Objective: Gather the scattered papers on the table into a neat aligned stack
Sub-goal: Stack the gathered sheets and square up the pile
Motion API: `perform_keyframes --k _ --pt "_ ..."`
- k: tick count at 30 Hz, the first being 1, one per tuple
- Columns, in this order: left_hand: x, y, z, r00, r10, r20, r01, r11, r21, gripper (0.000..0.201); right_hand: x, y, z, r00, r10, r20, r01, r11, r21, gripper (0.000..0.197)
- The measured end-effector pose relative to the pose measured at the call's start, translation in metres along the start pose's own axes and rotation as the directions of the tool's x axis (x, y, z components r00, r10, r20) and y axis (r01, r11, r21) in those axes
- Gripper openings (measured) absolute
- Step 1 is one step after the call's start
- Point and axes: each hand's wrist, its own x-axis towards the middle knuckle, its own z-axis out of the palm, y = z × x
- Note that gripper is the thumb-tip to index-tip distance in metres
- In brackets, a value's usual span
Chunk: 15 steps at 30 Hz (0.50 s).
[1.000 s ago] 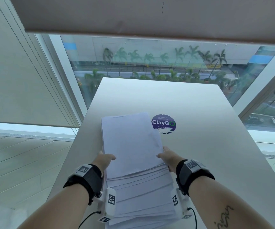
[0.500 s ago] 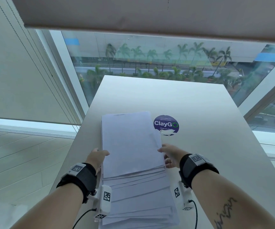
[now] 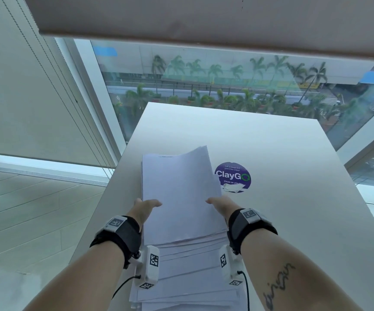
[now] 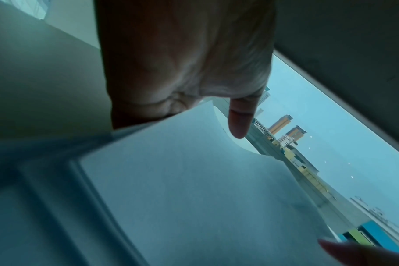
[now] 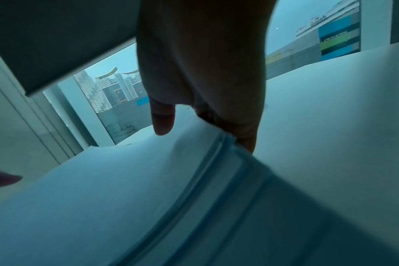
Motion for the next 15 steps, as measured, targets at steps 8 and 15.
perform_keyframes --k 8,15 --pt "0.021 -0.008 -0.007 0.997 0.047 0.062 -0.040 0.994 -0.100 0.096 -0.001 -0.004 -0.008 0.996 -0.059 0.067 0.063 0.996 -0.069 0.074" --pt "0.002 -0.011 -0.004 0.996 0.059 0.066 -0.048 0.986 -0.160 0.077 -0.004 0.011 -0.013 0.986 -0.071 0.151 0.068 0.997 0.022 0.065"
